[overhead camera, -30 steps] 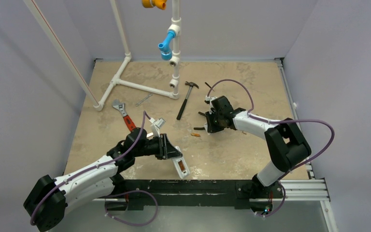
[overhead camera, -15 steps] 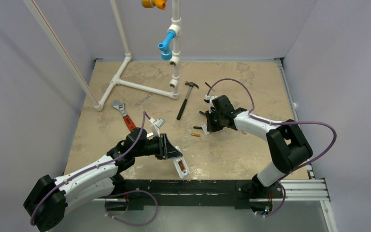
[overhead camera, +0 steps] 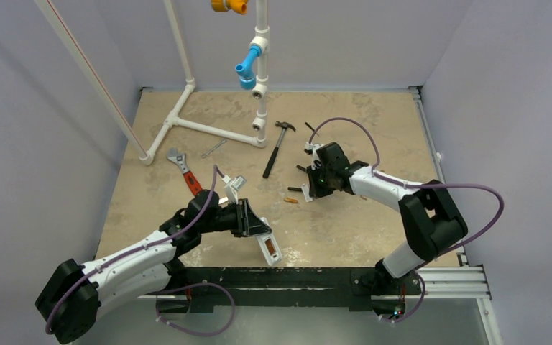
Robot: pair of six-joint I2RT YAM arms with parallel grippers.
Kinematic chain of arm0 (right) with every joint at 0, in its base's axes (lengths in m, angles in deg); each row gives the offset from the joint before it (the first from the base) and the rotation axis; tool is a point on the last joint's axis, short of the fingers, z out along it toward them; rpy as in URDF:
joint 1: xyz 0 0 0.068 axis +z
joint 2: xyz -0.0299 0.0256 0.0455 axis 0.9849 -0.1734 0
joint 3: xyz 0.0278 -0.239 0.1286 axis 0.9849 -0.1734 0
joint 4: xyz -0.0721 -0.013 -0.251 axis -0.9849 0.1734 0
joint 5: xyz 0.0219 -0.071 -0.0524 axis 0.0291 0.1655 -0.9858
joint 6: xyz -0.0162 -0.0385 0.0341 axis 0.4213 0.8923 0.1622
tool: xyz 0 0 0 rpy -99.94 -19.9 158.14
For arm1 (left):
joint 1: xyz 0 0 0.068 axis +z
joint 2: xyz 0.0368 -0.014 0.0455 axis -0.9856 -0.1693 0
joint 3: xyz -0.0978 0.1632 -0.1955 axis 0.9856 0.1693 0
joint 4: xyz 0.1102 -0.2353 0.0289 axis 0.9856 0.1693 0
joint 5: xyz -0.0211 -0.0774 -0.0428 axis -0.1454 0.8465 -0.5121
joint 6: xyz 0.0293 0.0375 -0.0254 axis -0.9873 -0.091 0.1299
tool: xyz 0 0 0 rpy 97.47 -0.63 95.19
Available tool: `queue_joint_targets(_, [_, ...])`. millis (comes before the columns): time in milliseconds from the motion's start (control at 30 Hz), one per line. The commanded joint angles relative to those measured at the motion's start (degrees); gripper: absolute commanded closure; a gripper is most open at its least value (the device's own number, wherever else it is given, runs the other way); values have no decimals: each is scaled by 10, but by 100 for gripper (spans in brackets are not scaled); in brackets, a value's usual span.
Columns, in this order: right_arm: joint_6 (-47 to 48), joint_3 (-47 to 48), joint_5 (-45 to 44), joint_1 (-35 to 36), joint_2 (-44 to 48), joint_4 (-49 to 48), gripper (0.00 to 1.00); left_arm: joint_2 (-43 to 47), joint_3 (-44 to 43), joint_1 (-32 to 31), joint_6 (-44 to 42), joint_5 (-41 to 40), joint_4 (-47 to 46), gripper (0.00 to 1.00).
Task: Load the batteries into the remote control
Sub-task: Pick up the battery cover at the center of the board, then place the battery cover at the center of the board.
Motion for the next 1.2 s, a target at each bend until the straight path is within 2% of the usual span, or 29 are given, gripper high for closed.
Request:
queue_joint_targets(0, [-2,-2,11,-2,37,2,98,1,-16,-2,-7,-4,-19,100])
queue_joint_targets(200, [1,12,-24,3,70,49,99,6,-18,-2,-7,-8,-15,100])
queue_joint_targets(367, [-6,28,-94,27,91,115,100,16,-27,-3,-16,-16,9,100])
queue_joint_targets(467, [-24,36,-166,68,91,162,100,24,-35,-2,-24,-26,33,100])
queue_joint_targets(767, [-138,46,-361,178,64,293,100,60,-49,-2,-36,-68,107,100])
queue_joint_targets(1167, [-236,98,-490,275,-36,405,100,73,-56,-2,-41,-86,137,100])
